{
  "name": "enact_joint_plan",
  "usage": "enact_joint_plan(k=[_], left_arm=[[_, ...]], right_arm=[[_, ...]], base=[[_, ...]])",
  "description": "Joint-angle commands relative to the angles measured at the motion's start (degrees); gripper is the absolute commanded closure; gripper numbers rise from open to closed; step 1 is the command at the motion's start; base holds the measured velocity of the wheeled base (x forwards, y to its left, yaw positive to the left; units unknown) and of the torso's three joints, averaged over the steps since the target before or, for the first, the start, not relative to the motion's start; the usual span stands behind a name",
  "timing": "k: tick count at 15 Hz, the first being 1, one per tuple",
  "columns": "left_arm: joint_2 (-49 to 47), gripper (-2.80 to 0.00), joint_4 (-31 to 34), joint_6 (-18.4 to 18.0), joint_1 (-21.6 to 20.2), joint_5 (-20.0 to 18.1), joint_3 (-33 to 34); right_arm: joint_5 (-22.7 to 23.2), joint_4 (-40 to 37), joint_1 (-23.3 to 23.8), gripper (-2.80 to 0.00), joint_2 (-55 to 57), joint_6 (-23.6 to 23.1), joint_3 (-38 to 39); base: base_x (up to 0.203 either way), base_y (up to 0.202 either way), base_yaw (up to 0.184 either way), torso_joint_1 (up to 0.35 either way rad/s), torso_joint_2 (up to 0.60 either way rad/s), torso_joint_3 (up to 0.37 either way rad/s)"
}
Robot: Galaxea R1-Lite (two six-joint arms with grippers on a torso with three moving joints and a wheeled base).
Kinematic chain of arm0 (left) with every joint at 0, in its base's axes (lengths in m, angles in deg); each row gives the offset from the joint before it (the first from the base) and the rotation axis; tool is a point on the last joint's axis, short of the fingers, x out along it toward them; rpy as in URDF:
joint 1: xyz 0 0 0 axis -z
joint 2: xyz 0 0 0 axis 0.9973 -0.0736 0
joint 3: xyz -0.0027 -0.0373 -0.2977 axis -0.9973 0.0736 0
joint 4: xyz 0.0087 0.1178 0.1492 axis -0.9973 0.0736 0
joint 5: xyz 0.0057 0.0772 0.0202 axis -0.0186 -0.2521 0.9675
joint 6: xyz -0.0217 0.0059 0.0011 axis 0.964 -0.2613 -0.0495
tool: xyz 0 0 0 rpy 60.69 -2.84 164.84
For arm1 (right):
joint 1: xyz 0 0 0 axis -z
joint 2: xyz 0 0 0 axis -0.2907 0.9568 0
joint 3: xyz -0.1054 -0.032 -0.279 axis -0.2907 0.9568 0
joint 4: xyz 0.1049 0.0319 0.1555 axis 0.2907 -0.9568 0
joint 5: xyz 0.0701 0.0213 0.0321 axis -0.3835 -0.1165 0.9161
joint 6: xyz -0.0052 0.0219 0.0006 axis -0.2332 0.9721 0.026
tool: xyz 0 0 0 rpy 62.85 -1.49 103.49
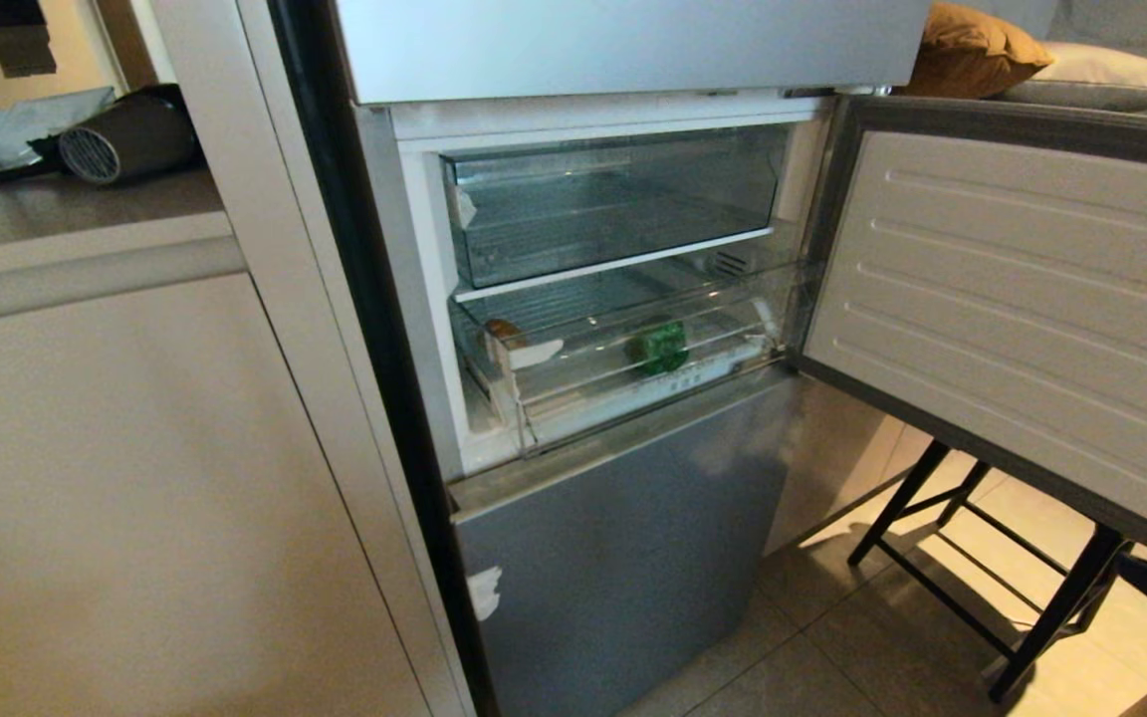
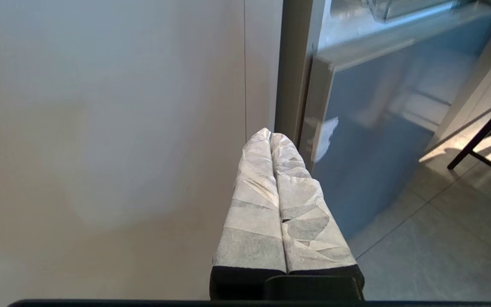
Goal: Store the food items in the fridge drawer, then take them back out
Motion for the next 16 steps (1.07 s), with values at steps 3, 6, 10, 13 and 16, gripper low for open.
enact_joint_plan(k=[3, 6, 10, 13, 16], left_arm=[[0.0, 0.0, 0.0, 0.0, 0.0, 0.0, 0.6], [0.0, 0.0, 0.0, 0.0, 0.0, 0.0, 0.6], [0.0, 0.0, 0.0, 0.0, 0.0, 0.0, 0.6], [0.0, 0.0, 0.0, 0.0, 0.0, 0.0, 0.6], [0.0, 0.0, 0.0, 0.1, 0.0, 0.0, 0.6]], right_arm=[[-0.1, 0.0, 0.0, -2.8, -3.3, 0.0, 3.6], [0.1, 0.0, 0.0, -2.8, -3.1, 0.1, 3.6], [0.3, 0.0, 0.0, -2.8, -3.0, 0.1, 4.6], [0.1, 0.0, 0.0, -2.8, -2.9, 0.5, 4.9], [0.2, -1.0, 0.0, -2.8, -2.9, 0.6, 4.9]], base=[[0.0, 0.0, 0.0, 0.169, -0.51, -0.336], [0.0, 0.0, 0.0, 0.199, -0.54, -0.349], [0.0, 0.0, 0.0, 0.234, -0.59, -0.367], [0.0, 0.0, 0.0, 0.231, -0.55, -0.327], [0.0, 0.0, 0.0, 0.164, -0.38, -0.224]])
